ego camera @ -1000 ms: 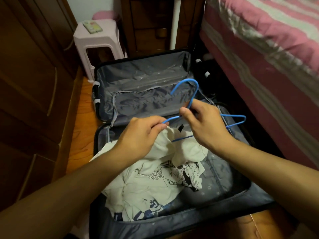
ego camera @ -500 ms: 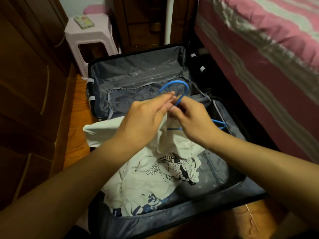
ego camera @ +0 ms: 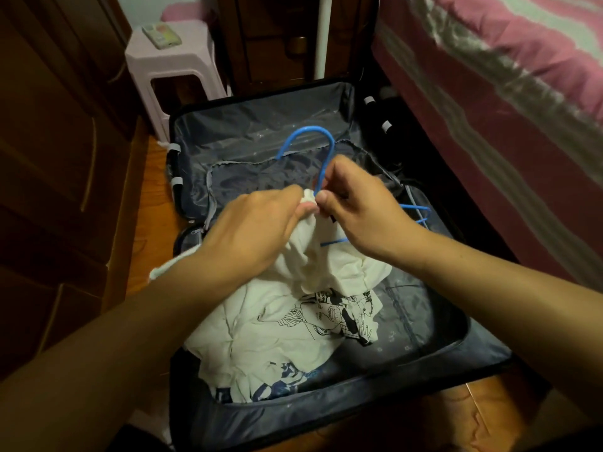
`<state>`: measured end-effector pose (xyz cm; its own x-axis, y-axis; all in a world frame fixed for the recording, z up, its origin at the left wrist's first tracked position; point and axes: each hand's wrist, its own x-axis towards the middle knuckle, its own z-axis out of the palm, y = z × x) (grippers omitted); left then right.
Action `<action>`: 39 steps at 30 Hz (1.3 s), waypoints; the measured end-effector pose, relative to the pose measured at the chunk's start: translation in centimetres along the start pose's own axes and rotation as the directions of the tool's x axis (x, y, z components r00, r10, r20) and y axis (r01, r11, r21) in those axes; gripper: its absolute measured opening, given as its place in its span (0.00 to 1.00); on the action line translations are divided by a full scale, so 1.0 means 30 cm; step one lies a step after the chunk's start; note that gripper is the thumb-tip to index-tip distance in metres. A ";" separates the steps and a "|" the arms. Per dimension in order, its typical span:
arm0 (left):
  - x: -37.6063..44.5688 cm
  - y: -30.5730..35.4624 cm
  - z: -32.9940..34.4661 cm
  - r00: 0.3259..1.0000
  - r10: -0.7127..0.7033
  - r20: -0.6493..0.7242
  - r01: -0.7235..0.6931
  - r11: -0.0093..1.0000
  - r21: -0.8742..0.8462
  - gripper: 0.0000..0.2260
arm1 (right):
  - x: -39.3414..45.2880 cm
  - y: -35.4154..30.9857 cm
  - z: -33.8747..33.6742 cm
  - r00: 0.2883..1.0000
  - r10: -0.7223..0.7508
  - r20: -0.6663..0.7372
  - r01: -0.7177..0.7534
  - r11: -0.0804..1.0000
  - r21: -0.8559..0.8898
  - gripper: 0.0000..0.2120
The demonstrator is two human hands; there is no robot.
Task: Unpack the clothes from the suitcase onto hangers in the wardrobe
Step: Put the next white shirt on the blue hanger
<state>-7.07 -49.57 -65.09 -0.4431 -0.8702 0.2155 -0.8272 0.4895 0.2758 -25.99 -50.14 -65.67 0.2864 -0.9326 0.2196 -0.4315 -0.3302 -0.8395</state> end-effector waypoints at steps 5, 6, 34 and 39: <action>0.012 -0.018 0.006 0.976 -0.212 -0.052 0.197 0.959 -0.205 0.15 | -0.055 0.037 0.016 0.946 -0.247 -0.208 0.146 0.902 -0.406 0.04; 0.015 -0.030 -0.001 0.964 -0.253 -0.077 0.228 0.942 -0.247 0.16 | -0.089 0.046 0.036 0.940 -0.236 -0.245 0.106 0.888 -0.447 0.03; -0.011 -0.194 -0.135 0.795 -0.462 -0.393 0.272 0.851 -0.450 0.26 | -0.054 0.199 0.022 0.672 0.737 -0.078 -0.577 0.587 0.568 0.08; -0.019 -0.222 -0.106 0.871 -0.360 -0.336 0.247 0.909 -0.335 0.26 | -0.007 0.180 -0.154 0.668 0.723 -0.174 -0.480 0.597 0.643 0.06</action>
<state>-0.21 -52.16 -64.06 0.0278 -0.9149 0.4028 -0.7459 0.2493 0.6176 -32.34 -52.40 -67.95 -0.2692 -0.8874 -0.3742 0.1544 0.3437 -0.9263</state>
